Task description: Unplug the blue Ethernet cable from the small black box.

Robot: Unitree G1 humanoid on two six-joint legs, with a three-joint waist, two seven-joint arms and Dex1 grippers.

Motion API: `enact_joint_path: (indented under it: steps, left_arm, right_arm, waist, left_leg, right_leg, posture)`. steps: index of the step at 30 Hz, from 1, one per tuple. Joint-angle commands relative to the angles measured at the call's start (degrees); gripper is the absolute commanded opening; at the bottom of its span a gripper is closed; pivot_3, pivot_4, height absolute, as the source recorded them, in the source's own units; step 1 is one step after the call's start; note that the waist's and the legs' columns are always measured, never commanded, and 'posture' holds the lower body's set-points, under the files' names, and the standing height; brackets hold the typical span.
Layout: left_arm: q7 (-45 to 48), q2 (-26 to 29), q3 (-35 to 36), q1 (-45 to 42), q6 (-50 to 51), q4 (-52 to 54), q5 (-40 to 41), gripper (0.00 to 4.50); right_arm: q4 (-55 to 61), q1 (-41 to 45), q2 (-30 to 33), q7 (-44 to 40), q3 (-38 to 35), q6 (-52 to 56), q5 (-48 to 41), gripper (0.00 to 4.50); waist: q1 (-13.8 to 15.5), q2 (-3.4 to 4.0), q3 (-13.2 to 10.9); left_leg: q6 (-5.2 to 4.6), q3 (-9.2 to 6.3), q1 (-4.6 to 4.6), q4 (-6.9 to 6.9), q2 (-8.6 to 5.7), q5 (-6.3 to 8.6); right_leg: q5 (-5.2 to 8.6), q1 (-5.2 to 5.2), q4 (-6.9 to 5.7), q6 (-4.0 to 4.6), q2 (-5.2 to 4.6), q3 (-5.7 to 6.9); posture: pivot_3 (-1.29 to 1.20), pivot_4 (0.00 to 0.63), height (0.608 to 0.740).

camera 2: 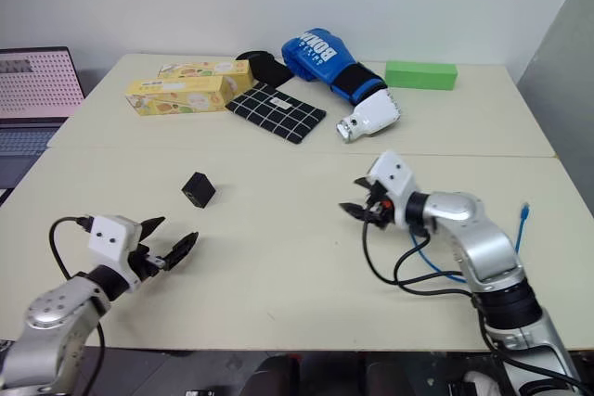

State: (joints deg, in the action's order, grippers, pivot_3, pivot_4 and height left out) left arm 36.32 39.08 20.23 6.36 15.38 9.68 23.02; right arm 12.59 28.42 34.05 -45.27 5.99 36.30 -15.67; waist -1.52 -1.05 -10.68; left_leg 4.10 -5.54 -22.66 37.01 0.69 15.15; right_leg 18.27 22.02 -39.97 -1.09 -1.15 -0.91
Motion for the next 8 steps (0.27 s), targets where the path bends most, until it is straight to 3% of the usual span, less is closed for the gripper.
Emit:
enact_joint_path:
  steps: [1,8]
  left_arm:
    - [5.0,5.2,6.2,0.0,3.7,3.3,5.0,3.98]
    - [11.0,10.6,10.1,-1.5,6.8,1.1,8.3,3.98]
  right_arm:
    - [1.0,-1.5,6.3,-5.7,-6.4,1.8,-4.7,3.02]
    - [1.8,-3.7,12.8,-10.4,-9.0,3.9,-8.1,3.02]
  waist:
    - [0.0,0.0,0.0]
    - [-0.5,0.04,0.0]
  left_leg:
    - [0.0,0.01,-0.01,-0.01,0.0,0.0]
    - [-0.02,0.18,0.07,-0.05,-0.01,0.01]
  right_leg:
    - [0.0,0.0,0.01,0.0,0.01,0.0]
    - [0.01,0.03,0.02,0.01,0.08,-0.07]
  posture:
    - [0.0,0.15,0.74]
    - [0.0,0.15,0.74]
